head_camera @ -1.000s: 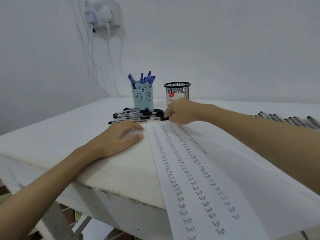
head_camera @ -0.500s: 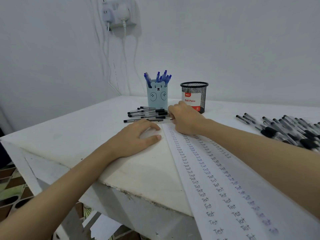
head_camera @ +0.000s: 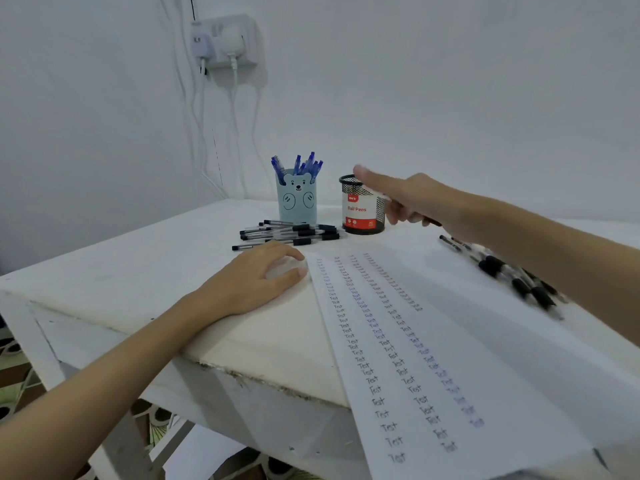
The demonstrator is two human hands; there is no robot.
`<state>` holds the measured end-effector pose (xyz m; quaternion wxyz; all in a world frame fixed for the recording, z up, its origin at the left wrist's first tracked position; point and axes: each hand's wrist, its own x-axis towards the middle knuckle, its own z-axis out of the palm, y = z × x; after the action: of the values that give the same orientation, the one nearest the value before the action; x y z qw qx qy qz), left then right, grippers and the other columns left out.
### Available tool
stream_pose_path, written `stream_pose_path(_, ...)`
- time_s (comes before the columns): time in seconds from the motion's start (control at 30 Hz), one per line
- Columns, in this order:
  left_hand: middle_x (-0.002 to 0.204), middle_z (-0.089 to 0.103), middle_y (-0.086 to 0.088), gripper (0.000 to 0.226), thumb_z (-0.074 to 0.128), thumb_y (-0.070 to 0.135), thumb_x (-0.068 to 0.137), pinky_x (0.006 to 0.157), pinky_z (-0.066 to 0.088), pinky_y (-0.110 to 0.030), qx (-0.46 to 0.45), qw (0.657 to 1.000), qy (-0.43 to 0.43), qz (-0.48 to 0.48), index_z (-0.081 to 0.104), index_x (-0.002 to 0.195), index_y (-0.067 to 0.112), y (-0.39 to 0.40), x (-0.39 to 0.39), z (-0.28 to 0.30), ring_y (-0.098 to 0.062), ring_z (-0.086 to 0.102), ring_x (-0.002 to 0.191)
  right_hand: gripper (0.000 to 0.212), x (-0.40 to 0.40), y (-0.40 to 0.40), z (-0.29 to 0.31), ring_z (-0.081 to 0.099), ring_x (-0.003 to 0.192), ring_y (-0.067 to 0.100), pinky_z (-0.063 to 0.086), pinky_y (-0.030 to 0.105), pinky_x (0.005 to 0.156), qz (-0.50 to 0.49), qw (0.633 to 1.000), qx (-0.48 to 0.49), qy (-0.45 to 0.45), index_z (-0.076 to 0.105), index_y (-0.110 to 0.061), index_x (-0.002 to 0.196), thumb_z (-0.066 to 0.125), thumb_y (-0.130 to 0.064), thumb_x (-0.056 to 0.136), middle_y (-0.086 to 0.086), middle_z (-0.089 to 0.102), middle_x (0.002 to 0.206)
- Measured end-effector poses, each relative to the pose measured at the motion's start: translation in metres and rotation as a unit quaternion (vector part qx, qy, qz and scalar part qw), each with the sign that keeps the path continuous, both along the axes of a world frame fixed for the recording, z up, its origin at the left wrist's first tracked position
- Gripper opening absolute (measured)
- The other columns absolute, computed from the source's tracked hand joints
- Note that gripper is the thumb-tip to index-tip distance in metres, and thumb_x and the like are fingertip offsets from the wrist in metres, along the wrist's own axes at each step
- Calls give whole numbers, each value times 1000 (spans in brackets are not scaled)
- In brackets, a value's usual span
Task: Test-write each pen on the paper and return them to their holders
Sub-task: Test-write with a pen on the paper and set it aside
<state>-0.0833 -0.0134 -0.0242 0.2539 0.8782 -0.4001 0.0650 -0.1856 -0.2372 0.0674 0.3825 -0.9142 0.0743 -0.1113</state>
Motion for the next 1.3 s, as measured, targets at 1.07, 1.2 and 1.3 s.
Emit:
stream_pose_path(1.07, 125, 42, 18, 46, 31, 48, 81, 105, 31, -35, 52, 996, 28, -70, 49, 122, 38, -51, -32, -2, -8, 39, 122, 44, -46, 10, -69, 32, 33, 16, 23, 15, 36, -17, 978, 196, -66, 54, -4, 52, 47, -22, 92, 7, 45, 42)
stream_pose_path(1.2, 127, 43, 16, 46, 32, 48, 80, 105, 31, -36, 44, 997, 27, -65, 49, 122, 38, -52, -31, -3, -8, 39, 121, 44, -41, 9, -78, 39, 28, 7, 23, 13, 31, -40, 983, 126, -128, 39, -10, 42, 57, -3, 82, -1, 36, 33)
stream_pose_path(1.3, 127, 44, 14, 46, 34, 47, 80, 104, 31, -37, 36, 997, 22, -63, 51, 121, 37, -53, -31, -4, -8, 39, 120, 53, -38, 10, -83, 51, 39, 11, 31, 15, 34, -38, 984, 91, -147, 24, -19, 38, 53, 5, 75, -3, 20, 38)
